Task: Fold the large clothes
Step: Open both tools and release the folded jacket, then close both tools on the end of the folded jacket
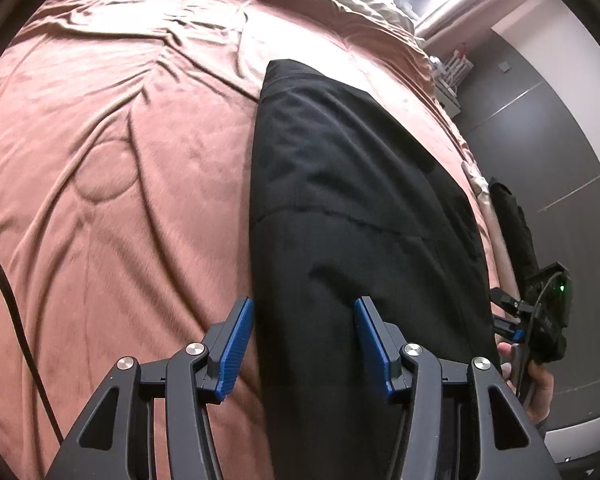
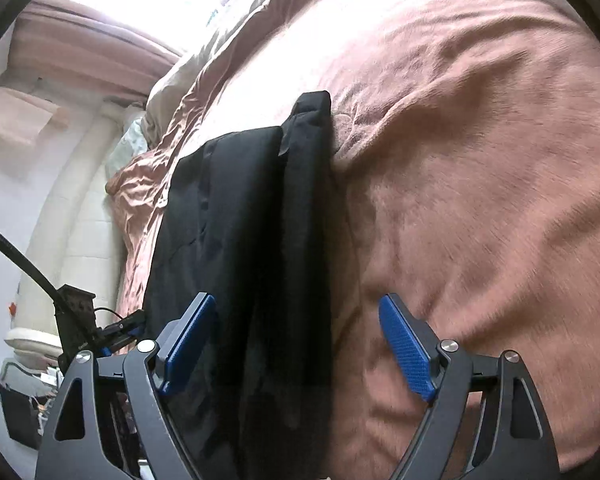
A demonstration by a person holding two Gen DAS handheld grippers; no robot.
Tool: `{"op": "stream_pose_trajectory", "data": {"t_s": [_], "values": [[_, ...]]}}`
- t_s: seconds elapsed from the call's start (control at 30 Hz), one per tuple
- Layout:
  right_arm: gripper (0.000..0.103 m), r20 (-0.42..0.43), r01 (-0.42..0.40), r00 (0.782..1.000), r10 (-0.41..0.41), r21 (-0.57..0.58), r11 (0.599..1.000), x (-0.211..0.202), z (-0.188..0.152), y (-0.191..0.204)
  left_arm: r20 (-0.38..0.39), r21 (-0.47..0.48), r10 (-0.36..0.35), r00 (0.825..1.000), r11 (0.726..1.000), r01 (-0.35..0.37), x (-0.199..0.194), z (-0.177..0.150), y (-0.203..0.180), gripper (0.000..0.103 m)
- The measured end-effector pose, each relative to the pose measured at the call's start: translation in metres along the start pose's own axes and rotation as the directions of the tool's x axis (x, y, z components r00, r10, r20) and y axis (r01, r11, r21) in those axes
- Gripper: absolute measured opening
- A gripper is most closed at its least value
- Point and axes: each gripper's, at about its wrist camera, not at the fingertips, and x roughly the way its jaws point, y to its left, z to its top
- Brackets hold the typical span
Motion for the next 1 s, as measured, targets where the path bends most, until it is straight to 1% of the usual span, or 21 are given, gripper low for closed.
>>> {"op": "stream_pose_trajectory", "data": {"t_s": [0.1,0.2,0.3,0.43,0.6,0.67,0.7,0.73,0.77,0.8,0.83,0.93,1.0], "values": [[0.083,-0.013,-0.031,0.999,0.031,0.012,0.999,0.014,0.014,-0.002,-0.003,0.008,0.007,1.000,1.000,-0.007,0.006,0.012,0.000,0.054],[0.083,-0.005,-0.062,0.998,0.062,0.016,0.998,0.027,0.028,-0.003,-0.002,0.010,0.009,1.000,1.000,-0.009,0.013,0.024,0.001,0.054],[0.083,-0.021,-0.115,0.993,0.116,0.042,0.992,0.045,0.038,-0.008,0.000,0.011,0.008,1.000,1.000,-0.008,0.020,0.035,0.003,0.054],[0.083,-0.043,-0.155,0.987,0.157,0.049,0.987,0.067,0.049,-0.009,0.002,0.012,0.007,1.000,1.000,-0.007,0.026,0.046,0.005,0.054],[0.083,-0.075,-0.191,0.978,0.194,0.046,0.980,0.098,0.062,-0.004,0.003,0.007,0.011,1.000,1.000,-0.011,0.035,0.062,0.007,0.055],[0.080,-0.079,-0.179,0.980,0.182,0.044,0.983,0.109,0.068,-0.004,0.007,0.011,0.015,1.000,1.000,-0.015,0.039,0.067,0.004,0.055],[0.072,-0.080,-0.168,0.982,0.171,0.042,0.985,0.112,0.072,-0.004,0.007,0.010,0.015,1.000,1.000,-0.015,0.040,0.069,0.003,0.056],[0.058,-0.082,-0.155,0.984,0.158,0.040,0.987,0.116,0.075,-0.003,0.008,0.012,0.015,1.000,1.000,-0.015,0.042,0.071,0.002,0.056],[0.051,-0.085,-0.160,0.983,0.163,0.045,0.986,0.119,0.076,-0.002,0.010,0.015,0.014,1.000,1.000,-0.014,0.043,0.072,0.002,0.057],[0.042,-0.087,-0.166,0.982,0.170,0.055,0.985,0.123,0.078,-0.002,0.009,0.017,0.012,1.000,1.000,-0.012,0.045,0.075,0.002,0.058],[0.035,-0.079,-0.161,0.983,0.165,0.057,0.985,0.125,0.079,-0.003,0.007,0.017,0.009,1.000,1.000,-0.009,0.047,0.076,0.002,0.059],[0.023,-0.055,-0.149,0.987,0.149,0.015,0.989,0.116,0.077,0.008,0.001,0.008,-0.007,1.000,1.000,0.007,0.051,0.079,0.006,0.060],[0.019,-0.040,-0.137,0.990,0.136,-0.022,0.990,0.100,0.070,0.017,0.027,-0.035,-0.014,1.000,0.999,0.015,0.051,0.078,0.010,0.060]]}}
